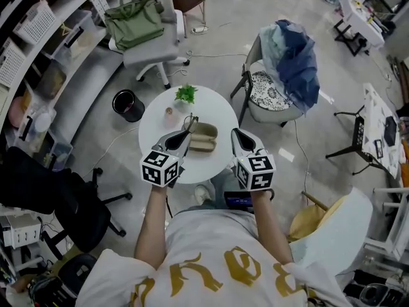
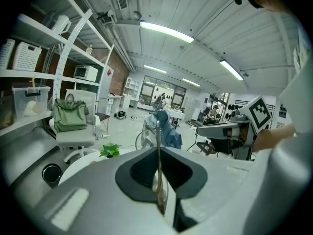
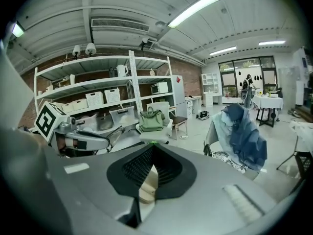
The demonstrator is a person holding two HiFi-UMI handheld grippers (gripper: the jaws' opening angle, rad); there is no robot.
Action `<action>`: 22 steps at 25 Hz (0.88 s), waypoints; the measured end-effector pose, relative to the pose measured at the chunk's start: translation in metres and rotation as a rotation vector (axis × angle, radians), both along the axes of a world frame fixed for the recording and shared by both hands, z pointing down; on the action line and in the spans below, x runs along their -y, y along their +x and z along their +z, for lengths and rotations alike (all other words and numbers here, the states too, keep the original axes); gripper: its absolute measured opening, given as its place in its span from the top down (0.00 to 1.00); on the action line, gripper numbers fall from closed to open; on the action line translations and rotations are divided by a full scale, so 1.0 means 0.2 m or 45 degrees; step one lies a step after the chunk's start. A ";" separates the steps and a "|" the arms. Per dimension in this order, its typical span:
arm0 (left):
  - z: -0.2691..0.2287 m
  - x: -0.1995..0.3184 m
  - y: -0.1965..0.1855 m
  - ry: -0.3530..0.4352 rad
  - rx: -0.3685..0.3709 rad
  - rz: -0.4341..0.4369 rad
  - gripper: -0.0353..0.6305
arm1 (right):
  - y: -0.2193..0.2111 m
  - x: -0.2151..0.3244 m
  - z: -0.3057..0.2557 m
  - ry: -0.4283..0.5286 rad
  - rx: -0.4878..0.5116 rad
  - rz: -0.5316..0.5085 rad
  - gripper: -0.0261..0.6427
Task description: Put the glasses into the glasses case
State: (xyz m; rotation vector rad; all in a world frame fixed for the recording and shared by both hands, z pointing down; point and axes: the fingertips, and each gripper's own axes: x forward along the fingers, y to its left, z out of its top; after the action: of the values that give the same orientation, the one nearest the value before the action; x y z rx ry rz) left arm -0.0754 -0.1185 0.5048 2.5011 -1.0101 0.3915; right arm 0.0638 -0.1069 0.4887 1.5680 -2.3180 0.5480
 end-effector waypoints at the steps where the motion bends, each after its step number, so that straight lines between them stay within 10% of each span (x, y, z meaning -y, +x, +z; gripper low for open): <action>1: -0.01 0.01 0.00 0.005 0.001 0.002 0.92 | 0.00 0.01 0.00 0.000 0.003 -0.008 0.93; 22: 0.38 0.09 0.15 -0.160 0.169 0.141 0.92 | 0.05 0.17 0.27 -0.137 0.037 -0.143 0.93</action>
State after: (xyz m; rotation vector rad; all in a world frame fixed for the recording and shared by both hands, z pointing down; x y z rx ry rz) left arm -0.0457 -0.1365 0.5818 2.4501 -0.8693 0.6420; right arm 0.0740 -0.1407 0.5426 1.3816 -2.3389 0.6604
